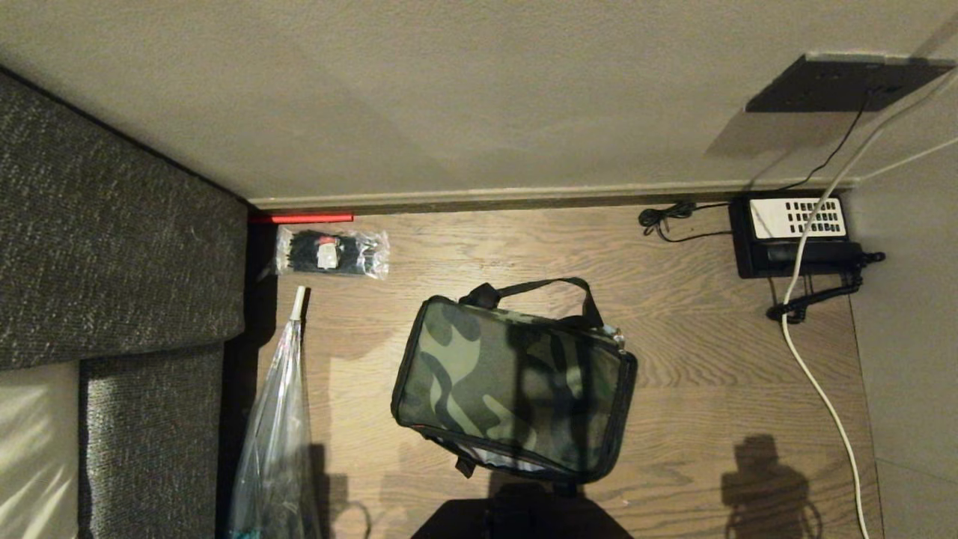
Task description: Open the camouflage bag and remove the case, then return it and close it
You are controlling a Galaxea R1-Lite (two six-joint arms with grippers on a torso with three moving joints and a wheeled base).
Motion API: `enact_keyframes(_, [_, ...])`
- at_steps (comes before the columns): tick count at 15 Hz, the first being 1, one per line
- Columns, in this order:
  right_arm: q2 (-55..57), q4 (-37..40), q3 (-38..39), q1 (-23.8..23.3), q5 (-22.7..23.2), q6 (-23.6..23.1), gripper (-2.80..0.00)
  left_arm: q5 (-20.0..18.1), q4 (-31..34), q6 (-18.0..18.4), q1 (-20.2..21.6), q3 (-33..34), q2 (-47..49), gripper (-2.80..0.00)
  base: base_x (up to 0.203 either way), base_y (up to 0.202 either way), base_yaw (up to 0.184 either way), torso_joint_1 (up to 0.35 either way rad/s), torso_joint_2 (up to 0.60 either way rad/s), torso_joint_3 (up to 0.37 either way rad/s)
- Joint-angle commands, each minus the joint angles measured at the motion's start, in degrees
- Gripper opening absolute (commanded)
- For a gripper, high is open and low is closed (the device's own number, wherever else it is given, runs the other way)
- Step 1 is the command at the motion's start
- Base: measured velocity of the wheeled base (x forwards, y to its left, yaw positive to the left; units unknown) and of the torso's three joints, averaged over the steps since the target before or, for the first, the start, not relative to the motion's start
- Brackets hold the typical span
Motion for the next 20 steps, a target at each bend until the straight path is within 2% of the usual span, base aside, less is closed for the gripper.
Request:
enact_keyframes(1, [-0.2,0.0,0.0,0.0,0.0,0.0,-2.8,0.0,0.0,0.0,0.0,0.2,0.0,-2.8,0.0,0.0,0.0,0.002,0.0,0.203])
enact_keyframes(20, [-0.2,0.0,0.0,0.0,0.0,0.0,-2.8,0.0,0.0,0.0,0.0,0.2,0.0,-2.8,0.0,0.0,0.0,0.001,0.0,0.202])
